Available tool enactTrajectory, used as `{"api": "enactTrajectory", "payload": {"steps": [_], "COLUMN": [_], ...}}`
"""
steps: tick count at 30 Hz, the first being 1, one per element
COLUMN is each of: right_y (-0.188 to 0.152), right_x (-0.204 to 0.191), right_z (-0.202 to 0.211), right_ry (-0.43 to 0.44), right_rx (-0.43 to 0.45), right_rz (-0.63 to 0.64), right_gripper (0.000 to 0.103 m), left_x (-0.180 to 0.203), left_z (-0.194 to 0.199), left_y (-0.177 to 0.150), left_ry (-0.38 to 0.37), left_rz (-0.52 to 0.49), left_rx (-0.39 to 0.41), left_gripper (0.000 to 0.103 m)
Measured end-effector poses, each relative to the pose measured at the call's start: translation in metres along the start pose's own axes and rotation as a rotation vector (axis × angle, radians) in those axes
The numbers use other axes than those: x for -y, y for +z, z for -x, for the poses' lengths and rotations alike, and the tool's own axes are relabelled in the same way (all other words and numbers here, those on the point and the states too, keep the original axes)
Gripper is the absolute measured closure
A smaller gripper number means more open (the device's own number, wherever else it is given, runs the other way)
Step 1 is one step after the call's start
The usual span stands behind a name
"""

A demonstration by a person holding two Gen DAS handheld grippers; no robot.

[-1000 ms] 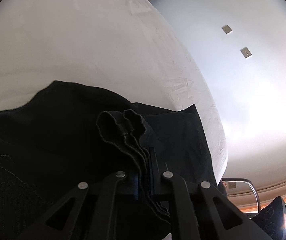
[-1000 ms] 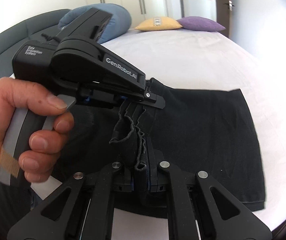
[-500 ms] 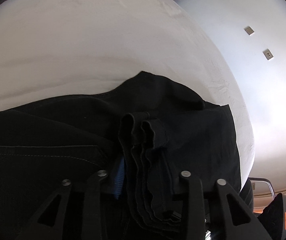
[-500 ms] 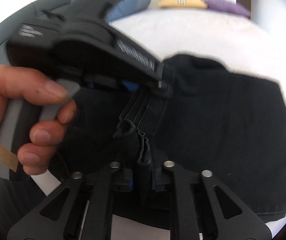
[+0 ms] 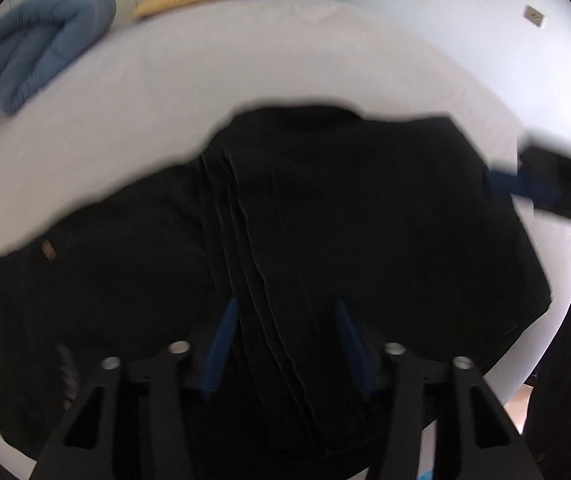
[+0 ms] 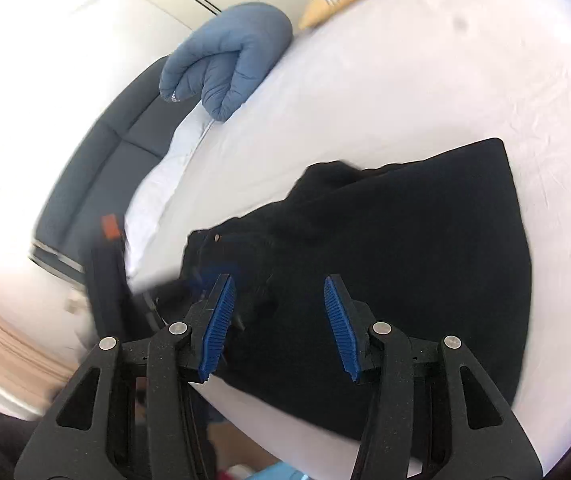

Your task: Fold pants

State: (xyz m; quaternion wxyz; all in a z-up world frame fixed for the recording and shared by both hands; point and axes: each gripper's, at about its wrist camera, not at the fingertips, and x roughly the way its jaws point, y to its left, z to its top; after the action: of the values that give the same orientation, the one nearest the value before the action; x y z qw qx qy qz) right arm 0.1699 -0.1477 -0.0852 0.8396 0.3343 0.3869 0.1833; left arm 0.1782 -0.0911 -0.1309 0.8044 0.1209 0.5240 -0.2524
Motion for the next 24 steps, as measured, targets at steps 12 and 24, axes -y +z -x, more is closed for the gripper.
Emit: {"api": "enactTrajectory", "payload": {"steps": [12,24], "right_y": [0.043,-0.045], "right_x": [0.107,0.067], "right_z": [-0.033,-0.001], "right_ry": [0.057,0.032], "right_rx": [-0.135,-0.203], "right_rz": [-0.181,-0.049], "right_gripper": [0.069,0.068], "left_x": [0.017,-0.010], "left_z": [-0.006,0.005], "left_y": [0.003,-0.023], "left_ry": [0.039,0.020], "left_rz": [0.020,0.033], "left_rx": [0.018,0.034], "left_gripper": [0.050,0.051]}}
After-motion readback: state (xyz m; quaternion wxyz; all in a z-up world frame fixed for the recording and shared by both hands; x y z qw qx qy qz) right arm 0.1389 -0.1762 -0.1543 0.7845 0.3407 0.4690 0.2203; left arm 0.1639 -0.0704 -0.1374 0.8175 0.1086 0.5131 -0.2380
